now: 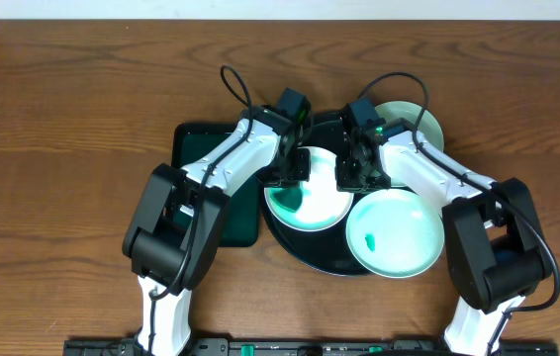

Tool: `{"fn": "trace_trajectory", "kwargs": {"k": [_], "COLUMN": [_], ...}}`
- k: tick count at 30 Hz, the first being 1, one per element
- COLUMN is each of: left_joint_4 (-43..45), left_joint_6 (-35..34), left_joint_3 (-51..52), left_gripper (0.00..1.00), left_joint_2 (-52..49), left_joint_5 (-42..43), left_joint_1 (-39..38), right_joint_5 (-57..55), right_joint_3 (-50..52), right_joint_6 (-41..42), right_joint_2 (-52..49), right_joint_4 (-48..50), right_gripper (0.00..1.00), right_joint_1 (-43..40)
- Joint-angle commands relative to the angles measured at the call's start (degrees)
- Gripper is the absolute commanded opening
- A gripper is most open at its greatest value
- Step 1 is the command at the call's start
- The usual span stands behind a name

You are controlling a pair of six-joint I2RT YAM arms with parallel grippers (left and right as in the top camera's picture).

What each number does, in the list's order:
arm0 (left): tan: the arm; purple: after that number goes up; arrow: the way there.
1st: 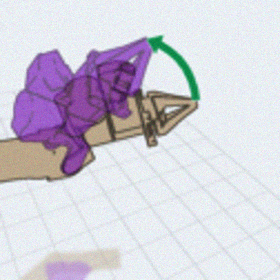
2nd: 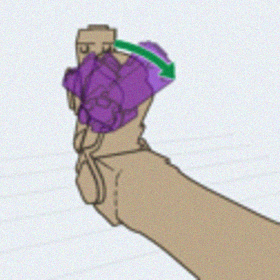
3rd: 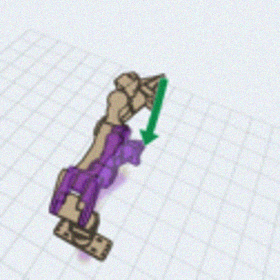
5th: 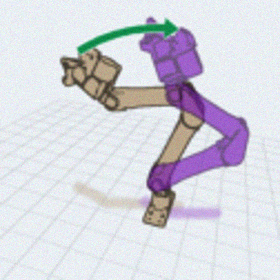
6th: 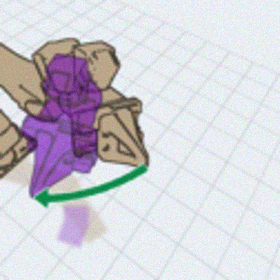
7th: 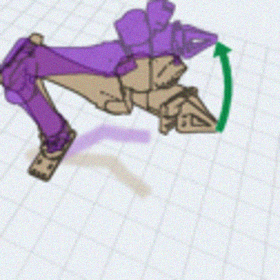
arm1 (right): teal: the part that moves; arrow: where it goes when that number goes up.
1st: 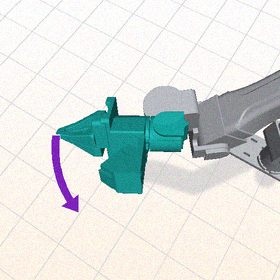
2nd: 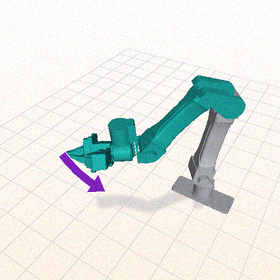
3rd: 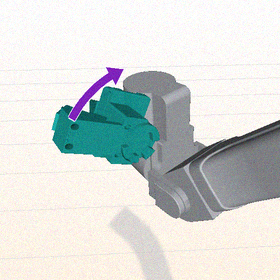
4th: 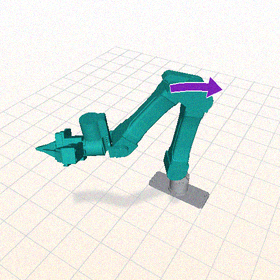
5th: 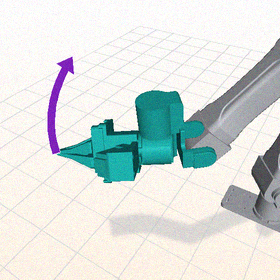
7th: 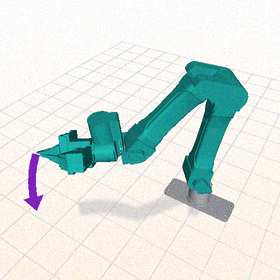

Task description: Clean dirty plates on tray and stack at the side

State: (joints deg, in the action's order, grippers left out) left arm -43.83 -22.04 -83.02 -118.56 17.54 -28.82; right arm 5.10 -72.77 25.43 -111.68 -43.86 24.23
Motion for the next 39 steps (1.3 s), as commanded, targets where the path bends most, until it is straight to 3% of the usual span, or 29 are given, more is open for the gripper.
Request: {"fn": "trace_trajectory", "kwargs": {"k": [1, 10, 17, 20, 39], "left_joint_4": [-0.15, 0.83, 0.72, 0.87, 9.88], "left_joint_6": [2.10, 2.08, 0.15, -4.50, -4.87], "left_joint_3": [1.25, -0.37, 0.59, 3.26, 10.71], "left_gripper": [0.07, 0.07, 0.07, 0.07, 0.07], "left_joint_2": [-3.72, 4.00, 11.06, 11.06, 10.36], "left_joint_5": [14.10, 12.52, -5.86, -11.15, -11.19], "left_joint_1": [-1.97, -1.07, -0.79, -0.79, -0.79], "right_joint_5": [2.05, 2.08, 2.05, 2.05, 2.05], "right_joint_3": [0.70, 0.70, 0.70, 0.70, 0.70], "right_joint_6": [0.24, 0.22, 0.22, 0.22, 0.22], "right_joint_2": [-0.11, -0.11, -0.11, -0.11, -0.11], "right_joint_4": [0.81, 0.81, 0.81, 0.81, 0.83], "right_gripper": [0.01, 0.01, 0.01, 0.01, 0.01], "right_joint_1": [0.59, 0.59, 0.57, 0.57, 0.59]}}
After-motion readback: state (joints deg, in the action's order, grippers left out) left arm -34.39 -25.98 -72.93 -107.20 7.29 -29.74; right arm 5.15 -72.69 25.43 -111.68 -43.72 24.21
